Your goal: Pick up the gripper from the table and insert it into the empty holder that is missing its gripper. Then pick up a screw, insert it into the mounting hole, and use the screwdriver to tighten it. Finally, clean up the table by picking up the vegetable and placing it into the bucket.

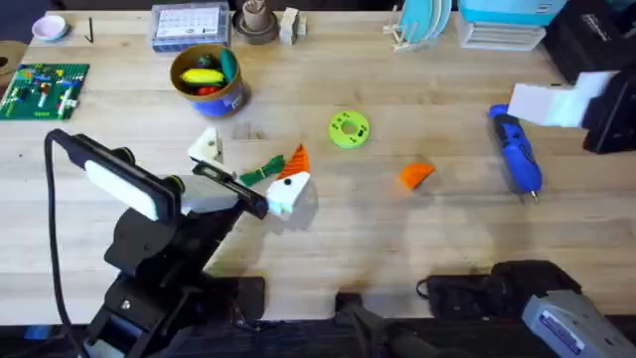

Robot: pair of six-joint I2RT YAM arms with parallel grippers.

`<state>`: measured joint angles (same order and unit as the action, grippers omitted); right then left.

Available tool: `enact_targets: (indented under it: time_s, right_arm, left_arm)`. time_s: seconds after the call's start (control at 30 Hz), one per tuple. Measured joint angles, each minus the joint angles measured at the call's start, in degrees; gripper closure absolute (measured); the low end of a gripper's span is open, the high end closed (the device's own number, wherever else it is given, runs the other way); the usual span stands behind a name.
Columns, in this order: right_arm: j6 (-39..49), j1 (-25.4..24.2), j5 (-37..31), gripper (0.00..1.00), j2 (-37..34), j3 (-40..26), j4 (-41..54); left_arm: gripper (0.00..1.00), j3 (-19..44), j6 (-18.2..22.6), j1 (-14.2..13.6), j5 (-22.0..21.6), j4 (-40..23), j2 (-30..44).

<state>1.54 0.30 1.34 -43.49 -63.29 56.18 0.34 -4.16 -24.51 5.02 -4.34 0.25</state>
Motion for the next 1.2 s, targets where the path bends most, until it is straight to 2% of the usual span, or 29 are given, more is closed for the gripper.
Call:
enact_targets:
  time_s: [0.43, 1.2]
  right_arm:
    - [0.0, 0.0, 0.0, 0.179, -0.02, 0.0, 0.0]
    - [0.0, 0.0, 0.0, 0.179, -0.01, 0.0, 0.02]
  left_arm:
    - [0.008, 0.0, 0.02, 0.0, 3.19, 0.26, 0.0]
    - [0.008, 0.01, 0.0, 0.0, 4.02, 0.31, 0.0]
